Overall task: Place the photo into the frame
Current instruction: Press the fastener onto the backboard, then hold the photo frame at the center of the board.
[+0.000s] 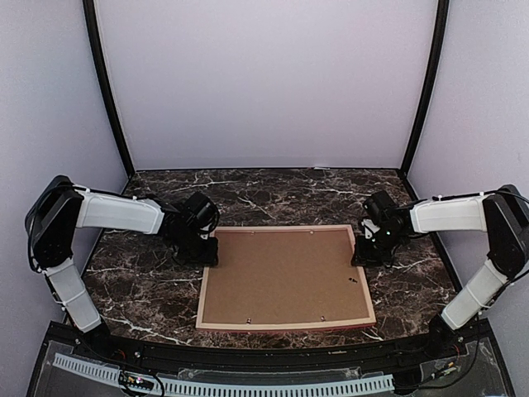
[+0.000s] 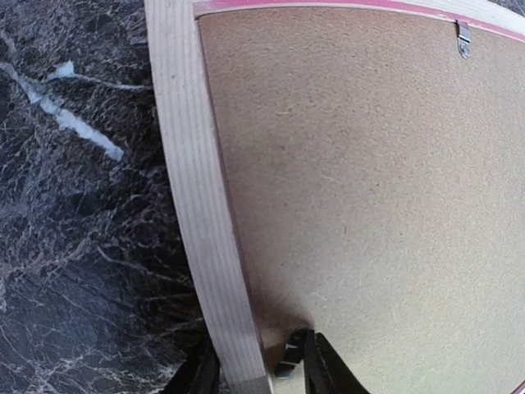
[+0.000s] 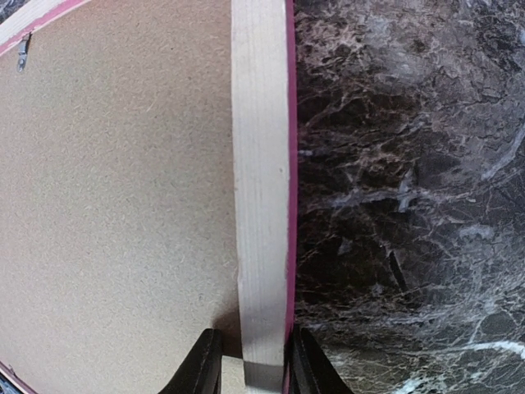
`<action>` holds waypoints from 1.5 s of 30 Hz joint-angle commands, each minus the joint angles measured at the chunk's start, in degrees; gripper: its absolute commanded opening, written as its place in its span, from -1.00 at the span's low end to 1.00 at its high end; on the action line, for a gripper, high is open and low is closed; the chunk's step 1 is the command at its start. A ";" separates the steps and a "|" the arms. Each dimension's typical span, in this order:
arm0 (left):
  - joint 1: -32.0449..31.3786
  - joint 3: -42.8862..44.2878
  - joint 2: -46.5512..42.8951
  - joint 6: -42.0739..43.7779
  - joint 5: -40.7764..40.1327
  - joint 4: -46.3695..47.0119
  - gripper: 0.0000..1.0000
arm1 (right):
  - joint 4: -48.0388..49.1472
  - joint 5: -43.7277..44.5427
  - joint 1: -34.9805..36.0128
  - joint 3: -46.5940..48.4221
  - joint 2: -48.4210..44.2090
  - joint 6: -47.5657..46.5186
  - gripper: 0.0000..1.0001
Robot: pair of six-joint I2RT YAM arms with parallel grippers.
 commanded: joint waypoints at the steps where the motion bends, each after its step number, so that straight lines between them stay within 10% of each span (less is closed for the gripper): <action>1: -0.09 -1.84 -1.13 0.35 -0.34 -1.70 -0.36 | 1.16 -0.04 0.28 -1.16 1.14 -0.69 -0.43; 13: -0.02 -4.99 -1.54 -0.71 2.87 1.06 -0.46 | 1.62 -0.61 0.31 -1.45 1.43 -0.76 -0.43; 26: 0.06 -4.69 -6.01 -0.98 4.76 0.38 0.04 | 0.15 0.48 0.25 -0.02 0.31 -0.66 -0.25; 45: 0.05 -10.50 -10.18 -5.09 4.78 2.09 -0.56 | -2.24 -1.40 0.32 -1.79 -7.73 -0.36 0.36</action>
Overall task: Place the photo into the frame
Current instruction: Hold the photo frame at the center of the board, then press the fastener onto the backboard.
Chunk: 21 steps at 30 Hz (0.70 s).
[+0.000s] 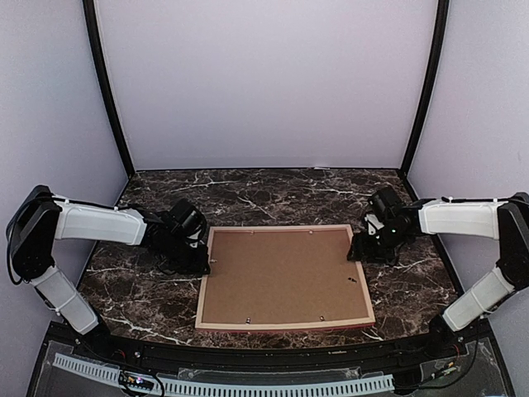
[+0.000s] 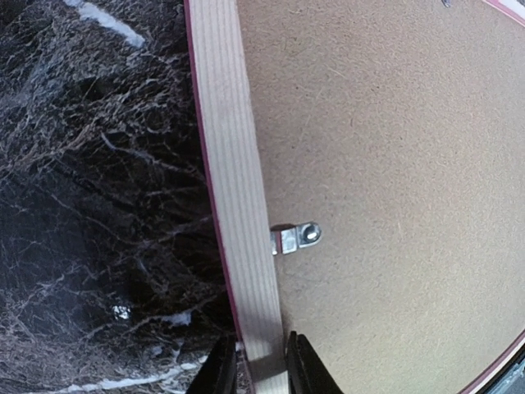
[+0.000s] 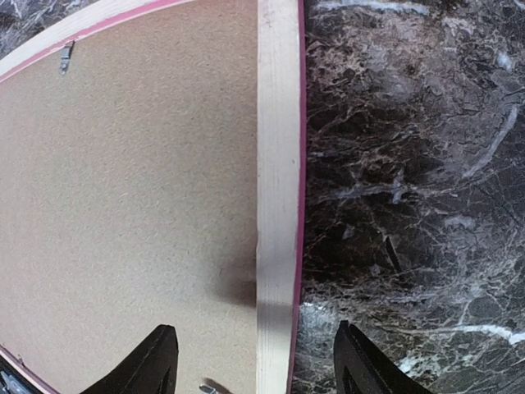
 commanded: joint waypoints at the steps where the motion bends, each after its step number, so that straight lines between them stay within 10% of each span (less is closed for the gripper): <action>1: -0.09 -1.15 -1.25 -1.27 -0.03 0.18 -0.57 | -1.52 -1.27 0.37 -1.71 -3.58 0.29 0.38; 21: -0.26 -2.39 -0.74 -2.19 0.07 1.73 -0.71 | -1.03 0.49 6.67 -8.44 -4.98 4.02 0.37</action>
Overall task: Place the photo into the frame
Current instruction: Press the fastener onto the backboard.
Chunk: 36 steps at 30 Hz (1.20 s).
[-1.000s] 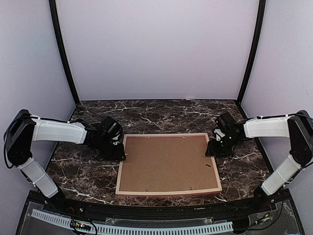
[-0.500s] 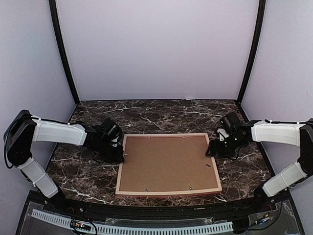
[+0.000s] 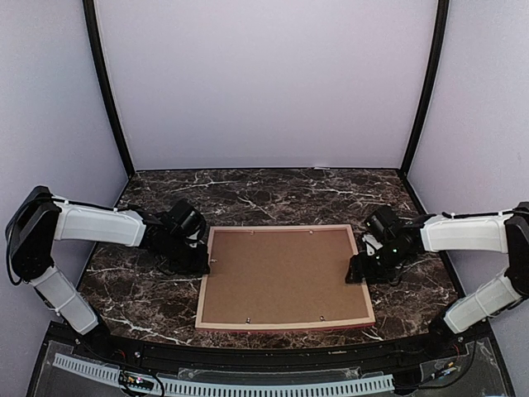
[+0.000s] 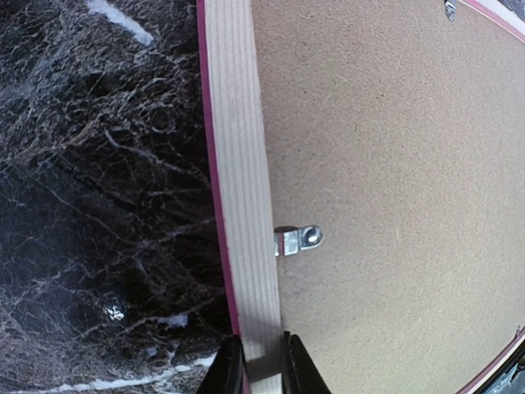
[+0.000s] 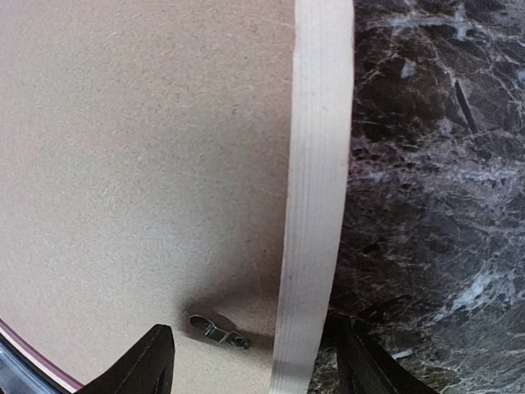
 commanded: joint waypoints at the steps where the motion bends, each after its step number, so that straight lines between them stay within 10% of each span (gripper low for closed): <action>1: -0.22 -1.46 -0.54 0.60 -0.10 -0.05 -0.71 | -0.10 2.39 0.63 -0.32 0.42 0.46 0.33; 36: -0.21 -1.57 -0.55 1.04 0.49 0.09 -0.73 | 1.46 4.52 0.20 2.70 4.16 2.64 -0.50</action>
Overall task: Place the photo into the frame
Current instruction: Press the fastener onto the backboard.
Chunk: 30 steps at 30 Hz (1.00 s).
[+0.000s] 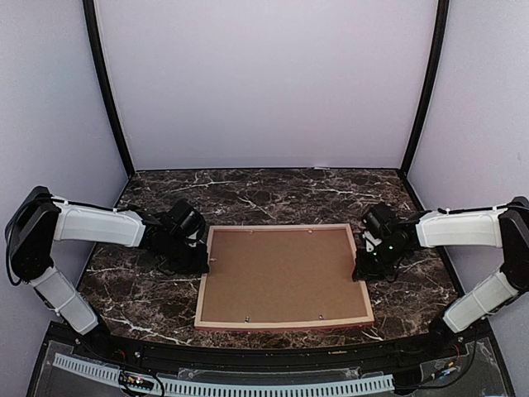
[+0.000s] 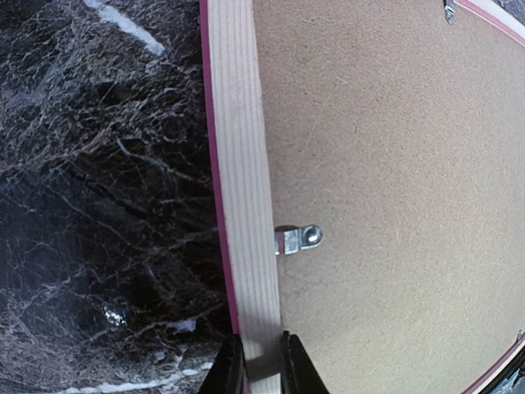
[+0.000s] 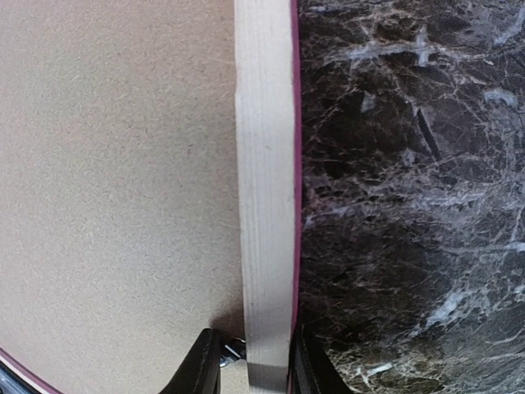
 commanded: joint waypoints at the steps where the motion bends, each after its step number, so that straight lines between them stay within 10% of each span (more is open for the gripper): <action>1: -0.24 -1.12 -0.27 1.21 0.85 -0.61 -0.73 | 1.99 0.24 0.01 0.25 1.18 -0.17 -0.52; 12: -0.20 -1.16 -0.36 1.19 0.89 -0.55 -0.74 | 3.50 -1.96 -1.59 -0.72 1.27 0.12 -0.76; 30: -0.29 -1.59 -0.83 1.28 0.83 -0.72 -0.74 | 9.92 -7.54 -6.13 -5.27 3.61 1.79 -0.58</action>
